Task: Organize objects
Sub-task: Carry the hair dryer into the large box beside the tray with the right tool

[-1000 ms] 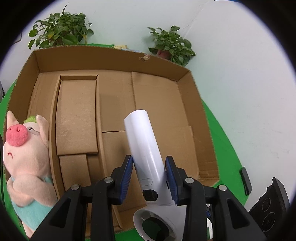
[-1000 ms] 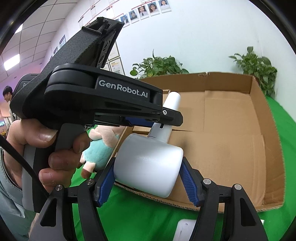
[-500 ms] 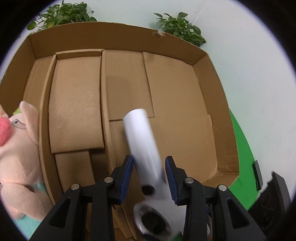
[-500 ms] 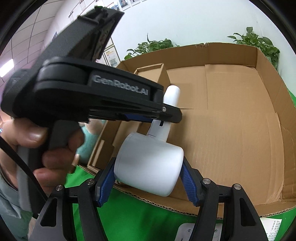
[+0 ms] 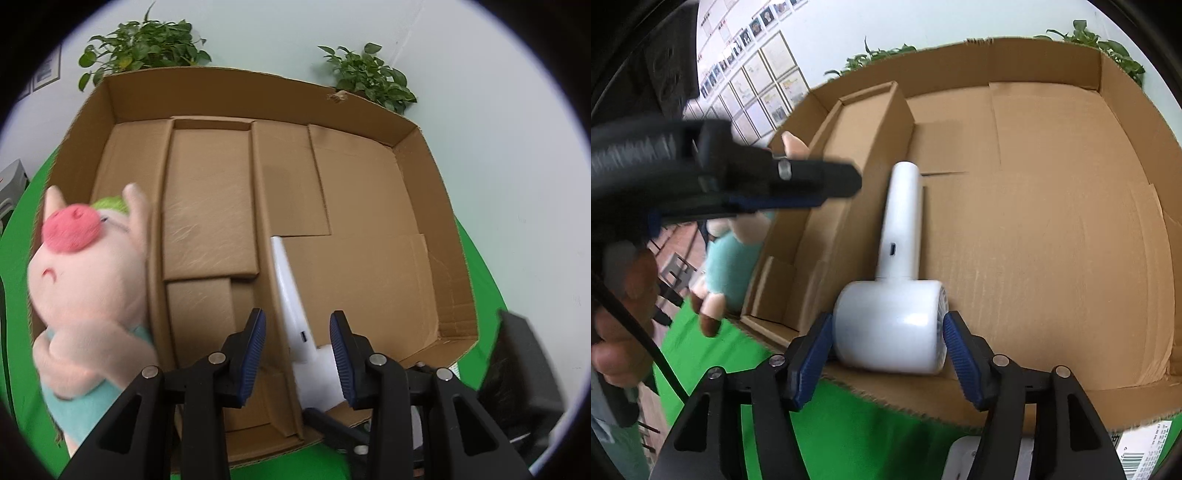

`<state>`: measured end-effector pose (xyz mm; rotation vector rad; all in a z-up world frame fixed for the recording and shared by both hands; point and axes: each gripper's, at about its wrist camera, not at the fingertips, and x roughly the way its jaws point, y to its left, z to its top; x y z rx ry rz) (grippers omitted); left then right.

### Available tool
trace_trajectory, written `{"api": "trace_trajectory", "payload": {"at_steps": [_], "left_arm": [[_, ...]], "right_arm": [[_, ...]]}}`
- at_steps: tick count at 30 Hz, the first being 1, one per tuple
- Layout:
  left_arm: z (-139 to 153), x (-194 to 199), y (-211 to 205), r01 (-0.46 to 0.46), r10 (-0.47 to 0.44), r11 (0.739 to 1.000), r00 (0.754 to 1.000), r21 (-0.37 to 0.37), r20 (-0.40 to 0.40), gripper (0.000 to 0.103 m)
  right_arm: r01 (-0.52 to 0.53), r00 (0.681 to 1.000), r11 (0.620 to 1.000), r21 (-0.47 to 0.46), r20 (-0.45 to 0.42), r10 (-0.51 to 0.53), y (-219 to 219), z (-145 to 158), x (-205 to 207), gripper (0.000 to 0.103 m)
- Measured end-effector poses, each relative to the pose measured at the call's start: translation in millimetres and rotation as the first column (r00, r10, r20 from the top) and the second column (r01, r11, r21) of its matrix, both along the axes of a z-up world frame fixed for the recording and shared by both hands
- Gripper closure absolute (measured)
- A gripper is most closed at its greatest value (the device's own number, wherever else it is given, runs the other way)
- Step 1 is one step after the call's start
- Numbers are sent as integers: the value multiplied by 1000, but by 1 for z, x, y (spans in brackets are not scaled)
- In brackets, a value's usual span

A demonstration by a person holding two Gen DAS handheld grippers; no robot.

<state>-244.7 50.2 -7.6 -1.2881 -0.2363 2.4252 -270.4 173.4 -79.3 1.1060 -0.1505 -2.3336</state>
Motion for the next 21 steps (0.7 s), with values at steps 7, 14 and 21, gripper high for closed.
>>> {"api": "trace_trajectory", "payload": {"at_steps": [7,14,21], "left_arm": [[-9,9,-15,-27,27,1000,1000,8,4,68],[-24,10,-17,-24,24,1000,999,20,32,68],[-33,14,-20,-21,20,999,999,35,42,68]], "right_arm": [[22,996,1000,-9,90,-21,10,-7,-20,52],[39,993,999,-10,113,-38,26,-1,-7,69],[60,989,998,6,137,-60,19,7,-2,70]]}}
